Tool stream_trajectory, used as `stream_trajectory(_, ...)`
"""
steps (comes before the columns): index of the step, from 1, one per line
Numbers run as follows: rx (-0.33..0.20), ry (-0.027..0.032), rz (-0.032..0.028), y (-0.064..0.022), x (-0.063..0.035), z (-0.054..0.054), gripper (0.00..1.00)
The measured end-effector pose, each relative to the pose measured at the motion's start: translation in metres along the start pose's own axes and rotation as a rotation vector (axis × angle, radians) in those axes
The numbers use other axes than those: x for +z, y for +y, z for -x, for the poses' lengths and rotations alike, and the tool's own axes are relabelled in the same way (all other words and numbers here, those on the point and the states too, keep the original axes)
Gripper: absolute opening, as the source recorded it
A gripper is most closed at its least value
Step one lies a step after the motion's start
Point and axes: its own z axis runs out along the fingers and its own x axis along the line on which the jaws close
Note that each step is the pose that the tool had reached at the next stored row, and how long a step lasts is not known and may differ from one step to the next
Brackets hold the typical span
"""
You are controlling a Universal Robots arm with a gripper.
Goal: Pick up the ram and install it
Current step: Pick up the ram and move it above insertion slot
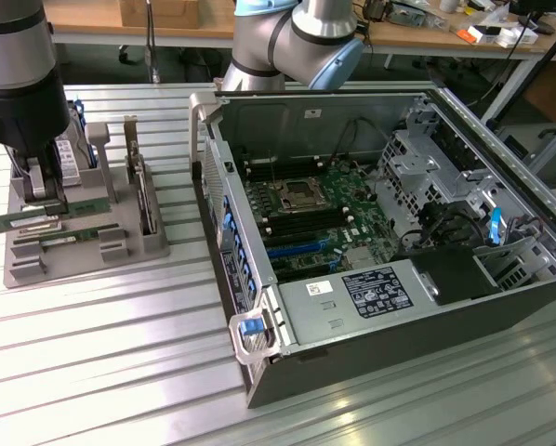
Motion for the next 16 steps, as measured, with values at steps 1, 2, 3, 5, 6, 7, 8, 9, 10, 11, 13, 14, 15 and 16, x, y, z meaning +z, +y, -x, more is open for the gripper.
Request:
stream_trajectory(1,0.000,-0.0001,0.0001,0.0000,-0.0010,0.000,0.13)
stream_trajectory(2,0.000,-0.0001,0.0000,0.0001,-0.0018,0.000,0.13)
stream_trajectory(3,0.000,-0.0001,0.0000,0.0001,-0.0024,0.000,0.13)
stream_trajectory(5,0.000,-0.0001,0.0001,0.0002,-0.0038,0.000,0.13)
stream_trajectory(6,0.000,-0.0002,0.0000,0.0002,-0.0044,0.000,0.13)
stream_trajectory(7,0.000,-0.0002,0.0000,0.0002,-0.0052,0.000,0.13)
stream_trajectory(8,0.000,-0.0002,0.0001,0.0003,-0.0067,0.000,0.13)
stream_trajectory(9,0.000,-0.0004,0.0000,0.0003,-0.0077,0.000,0.13)
stream_trajectory(10,0.000,-0.0004,0.0000,0.0003,-0.0091,0.000,0.13)
stream_trajectory(11,0.000,-0.0005,-0.0001,0.0004,-0.0100,0.000,0.13)
stream_trajectory(13,0.000,-0.0005,0.0000,0.0004,-0.0121,0.000,0.13)
stream_trajectory(14,0.000,-0.0005,0.0000,0.0005,-0.0131,0.000,0.13)
stream_trajectory(15,0.000,-0.0006,0.0000,0.0005,-0.0145,0.000,0.13)
stream_trajectory(16,0.000,-0.0006,0.0000,0.0006,-0.0155,0.000,0.13)
